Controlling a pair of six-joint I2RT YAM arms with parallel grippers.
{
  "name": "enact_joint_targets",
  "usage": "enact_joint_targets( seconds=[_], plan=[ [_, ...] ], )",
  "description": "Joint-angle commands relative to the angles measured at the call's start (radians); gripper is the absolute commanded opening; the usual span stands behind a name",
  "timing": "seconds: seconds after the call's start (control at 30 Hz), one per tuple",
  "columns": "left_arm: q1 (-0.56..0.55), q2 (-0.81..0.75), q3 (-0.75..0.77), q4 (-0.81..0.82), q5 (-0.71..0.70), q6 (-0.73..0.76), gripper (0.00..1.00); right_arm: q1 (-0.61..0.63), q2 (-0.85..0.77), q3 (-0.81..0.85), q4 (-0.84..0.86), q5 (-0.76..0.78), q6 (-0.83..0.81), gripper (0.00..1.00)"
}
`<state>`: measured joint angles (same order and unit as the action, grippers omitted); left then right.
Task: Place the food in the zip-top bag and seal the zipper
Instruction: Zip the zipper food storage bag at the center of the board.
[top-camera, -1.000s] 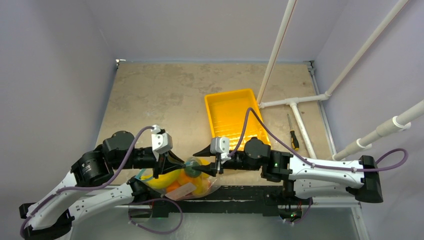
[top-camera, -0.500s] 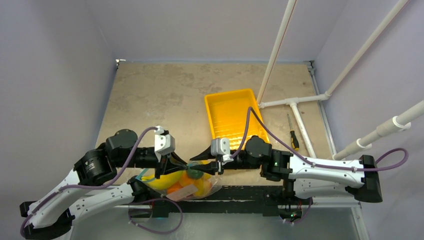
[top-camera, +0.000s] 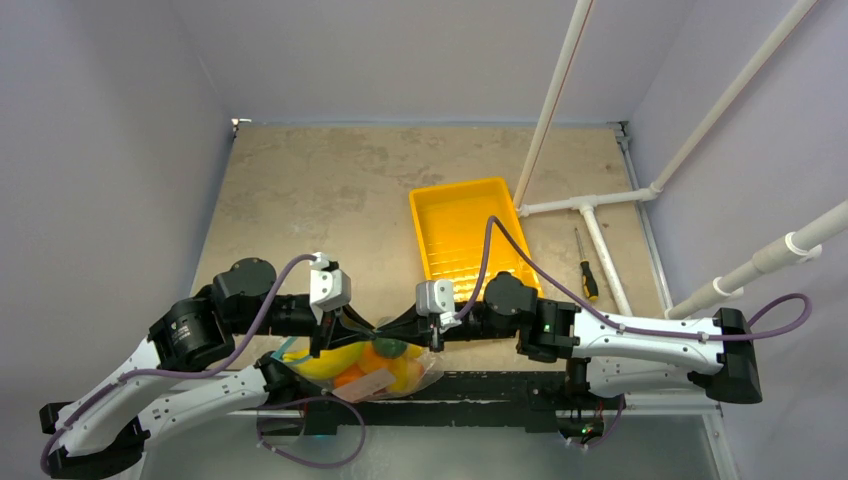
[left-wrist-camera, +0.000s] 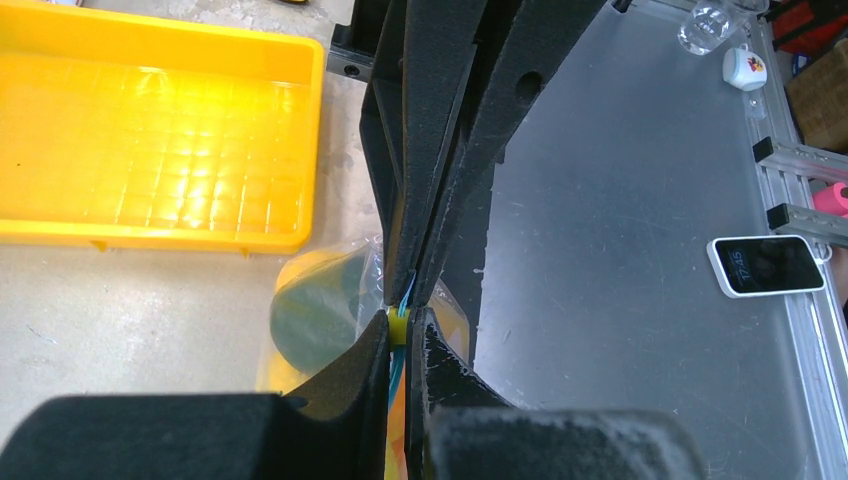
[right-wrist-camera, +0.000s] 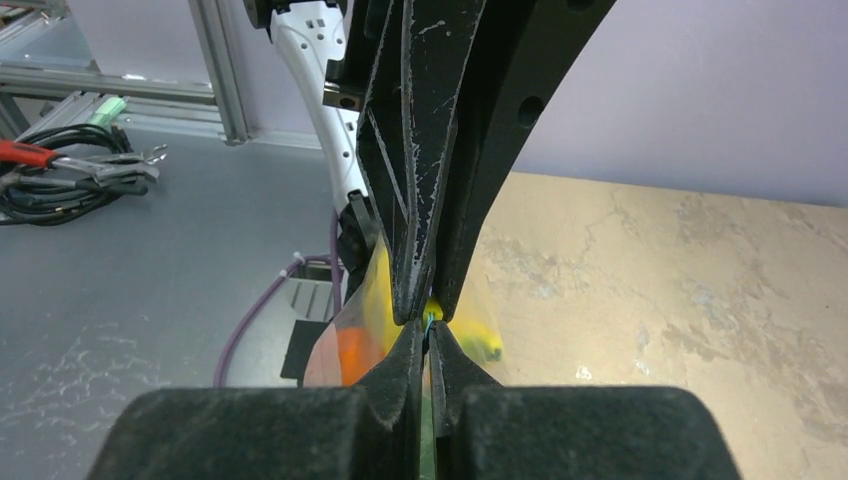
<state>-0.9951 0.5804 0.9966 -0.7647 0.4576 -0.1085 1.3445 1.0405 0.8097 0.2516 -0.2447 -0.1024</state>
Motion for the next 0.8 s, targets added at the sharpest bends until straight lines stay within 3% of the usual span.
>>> enact_joint_targets(
  seconds=[0.0,0.17,0.5,0.77],
  plan=[
    [0.000,0.008,0.014,0.052,0.028,0.015,0.00,-0.002,0.000,0.042,0.040,-0.006,-0.015,0.00],
    [0.000,0.007,0.013,0.054,0.027,0.014,0.00,-0.002,-0.012,0.030,0.053,-0.002,-0.024,0.00],
    [0.000,-0.026,0.037,-0.028,-0.058,-0.028,0.00,-0.002,-0.112,-0.008,0.008,0.209,0.004,0.00],
    [0.000,-0.073,0.028,-0.071,-0.095,-0.072,0.00,-0.002,-0.159,-0.026,-0.004,0.251,0.022,0.00]
  ],
)
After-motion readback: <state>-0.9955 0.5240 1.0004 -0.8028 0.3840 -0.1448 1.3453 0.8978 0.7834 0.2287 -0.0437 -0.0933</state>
